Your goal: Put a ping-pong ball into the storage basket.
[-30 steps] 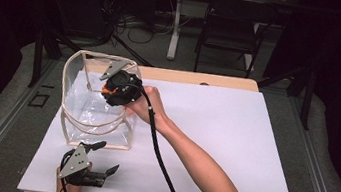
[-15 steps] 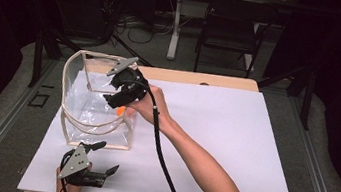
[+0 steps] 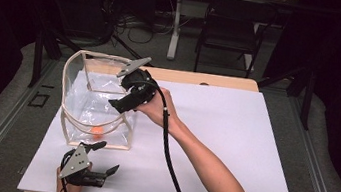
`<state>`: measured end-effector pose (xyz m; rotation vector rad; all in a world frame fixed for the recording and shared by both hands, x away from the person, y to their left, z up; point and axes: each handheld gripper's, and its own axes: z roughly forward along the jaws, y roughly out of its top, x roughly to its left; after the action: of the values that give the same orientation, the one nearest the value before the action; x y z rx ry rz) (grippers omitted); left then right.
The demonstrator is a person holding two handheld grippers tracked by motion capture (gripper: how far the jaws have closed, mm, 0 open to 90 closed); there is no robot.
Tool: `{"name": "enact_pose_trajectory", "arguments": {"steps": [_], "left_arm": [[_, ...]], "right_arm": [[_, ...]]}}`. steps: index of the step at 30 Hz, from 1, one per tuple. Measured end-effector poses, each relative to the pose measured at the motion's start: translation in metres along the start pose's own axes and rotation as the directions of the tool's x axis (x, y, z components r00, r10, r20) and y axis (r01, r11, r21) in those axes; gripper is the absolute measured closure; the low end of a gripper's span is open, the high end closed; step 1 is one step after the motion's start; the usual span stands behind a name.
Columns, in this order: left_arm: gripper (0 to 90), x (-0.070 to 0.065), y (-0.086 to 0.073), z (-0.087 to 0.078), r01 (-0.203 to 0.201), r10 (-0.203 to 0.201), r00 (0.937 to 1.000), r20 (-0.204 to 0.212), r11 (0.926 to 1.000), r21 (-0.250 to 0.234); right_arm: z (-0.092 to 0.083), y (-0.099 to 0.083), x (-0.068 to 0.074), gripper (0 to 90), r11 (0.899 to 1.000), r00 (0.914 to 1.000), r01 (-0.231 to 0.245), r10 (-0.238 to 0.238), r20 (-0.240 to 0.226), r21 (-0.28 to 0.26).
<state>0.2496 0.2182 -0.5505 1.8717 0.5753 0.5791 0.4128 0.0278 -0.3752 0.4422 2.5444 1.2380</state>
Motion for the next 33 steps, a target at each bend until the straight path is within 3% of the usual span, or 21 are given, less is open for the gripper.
{"name": "enact_pose_trajectory", "arguments": {"steps": [10, 33], "left_arm": [[15.7, -0.002, 0.0, 0.001, -0.001, 0.001, 1.0, 0.002, 1.0, 0.002], [15.7, -0.003, 0.0, -0.001, -0.005, 0.005, 1.0, -0.003, 1.0, 0.004]], "right_arm": [[-0.015, -0.014, -0.003, 6.4, 1.0, 0.9999, -0.005, 0.005, -0.016, -0.001], [-0.037, -0.039, -0.005, 2.9, 1.0, 1.0, -0.006, 0.006, -0.004, 0.005]]}}
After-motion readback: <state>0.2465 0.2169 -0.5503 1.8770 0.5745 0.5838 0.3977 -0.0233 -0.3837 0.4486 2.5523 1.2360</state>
